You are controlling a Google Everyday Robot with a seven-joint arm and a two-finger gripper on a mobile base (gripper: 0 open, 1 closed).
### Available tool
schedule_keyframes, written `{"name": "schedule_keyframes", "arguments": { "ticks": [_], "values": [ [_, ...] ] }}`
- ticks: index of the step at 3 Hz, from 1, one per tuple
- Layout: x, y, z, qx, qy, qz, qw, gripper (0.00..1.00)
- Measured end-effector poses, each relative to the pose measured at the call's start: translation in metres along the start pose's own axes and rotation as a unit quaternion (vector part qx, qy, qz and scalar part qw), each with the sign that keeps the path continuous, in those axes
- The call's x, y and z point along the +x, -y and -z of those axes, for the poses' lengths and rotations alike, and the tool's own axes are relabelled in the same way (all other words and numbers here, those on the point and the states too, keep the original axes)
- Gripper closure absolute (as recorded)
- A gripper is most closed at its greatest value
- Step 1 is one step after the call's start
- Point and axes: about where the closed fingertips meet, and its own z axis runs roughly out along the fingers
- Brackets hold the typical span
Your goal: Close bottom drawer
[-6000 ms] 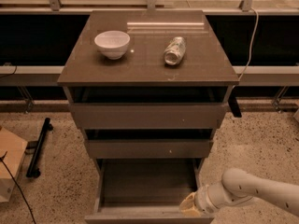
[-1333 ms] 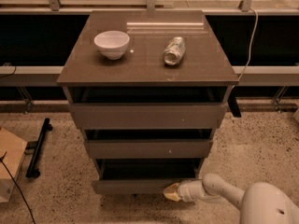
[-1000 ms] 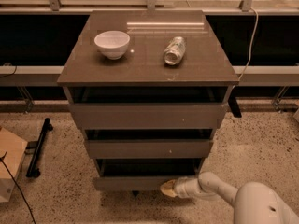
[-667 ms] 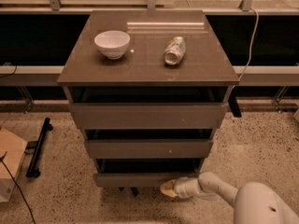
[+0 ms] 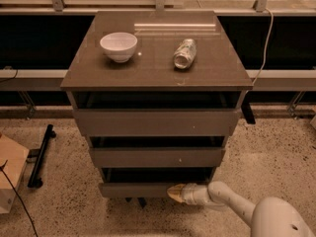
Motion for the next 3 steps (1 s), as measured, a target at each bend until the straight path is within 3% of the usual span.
{"name": "schedule_keyframes", "arguments": {
  "ticks": [1, 2, 3],
  "values": [
    [0.0001, -0.0023, -0.0021, -0.003, 0.000, -0.001, 1.0000, 0.11],
    [0.0000, -0.0038, -0.0037, -0.005, 0.000, -0.001, 1.0000, 0.00],
    [0.0000, -0.0038, -0.0037, -0.005, 0.000, -0.001, 1.0000, 0.00]
  ]
}}
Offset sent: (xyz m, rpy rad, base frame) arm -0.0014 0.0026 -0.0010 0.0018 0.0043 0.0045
